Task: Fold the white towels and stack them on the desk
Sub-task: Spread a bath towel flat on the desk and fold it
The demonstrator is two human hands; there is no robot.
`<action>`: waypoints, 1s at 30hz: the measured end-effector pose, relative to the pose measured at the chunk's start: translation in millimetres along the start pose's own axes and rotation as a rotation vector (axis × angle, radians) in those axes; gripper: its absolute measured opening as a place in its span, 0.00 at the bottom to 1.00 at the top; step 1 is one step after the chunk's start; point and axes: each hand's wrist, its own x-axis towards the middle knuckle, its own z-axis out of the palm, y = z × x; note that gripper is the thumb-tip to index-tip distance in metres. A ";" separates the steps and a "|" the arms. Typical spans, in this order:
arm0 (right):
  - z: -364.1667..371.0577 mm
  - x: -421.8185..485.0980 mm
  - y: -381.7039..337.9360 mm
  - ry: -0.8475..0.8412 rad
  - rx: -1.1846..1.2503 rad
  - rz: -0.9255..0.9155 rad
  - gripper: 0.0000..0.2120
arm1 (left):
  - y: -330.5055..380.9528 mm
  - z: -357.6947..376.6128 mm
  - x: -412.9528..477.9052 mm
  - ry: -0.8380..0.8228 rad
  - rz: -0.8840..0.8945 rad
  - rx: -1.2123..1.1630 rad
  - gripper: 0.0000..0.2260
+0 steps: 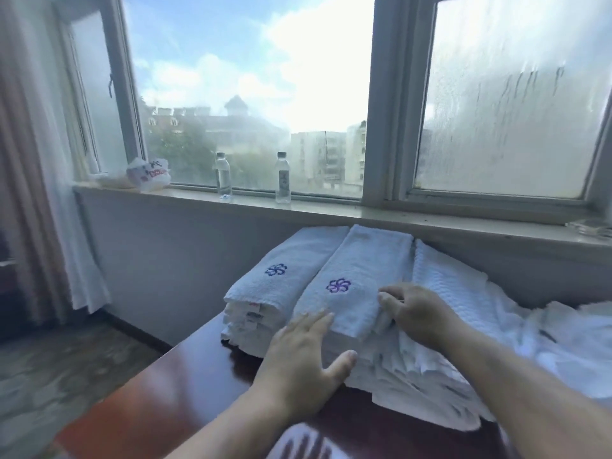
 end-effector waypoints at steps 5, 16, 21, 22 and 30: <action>-31.0 -84.1 19.7 0.203 -0.012 -0.032 0.10 | 49.7 5.1 -28.7 0.033 0.058 -0.086 0.23; -105.5 -251.1 161.9 0.750 0.046 0.320 0.07 | 219.2 146.5 -40.8 -0.136 0.338 -0.329 0.18; -106.7 -267.6 207.1 0.825 -0.165 0.451 0.13 | 261.3 195.2 -21.6 -0.086 0.332 -0.420 0.24; -102.2 -268.7 215.7 0.751 -0.187 0.497 0.17 | 264.5 204.7 -19.2 -0.085 0.315 -0.438 0.27; -98.7 -255.8 234.6 0.500 -0.125 0.485 0.24 | 254.5 237.3 -2.9 -0.212 0.351 -0.360 0.36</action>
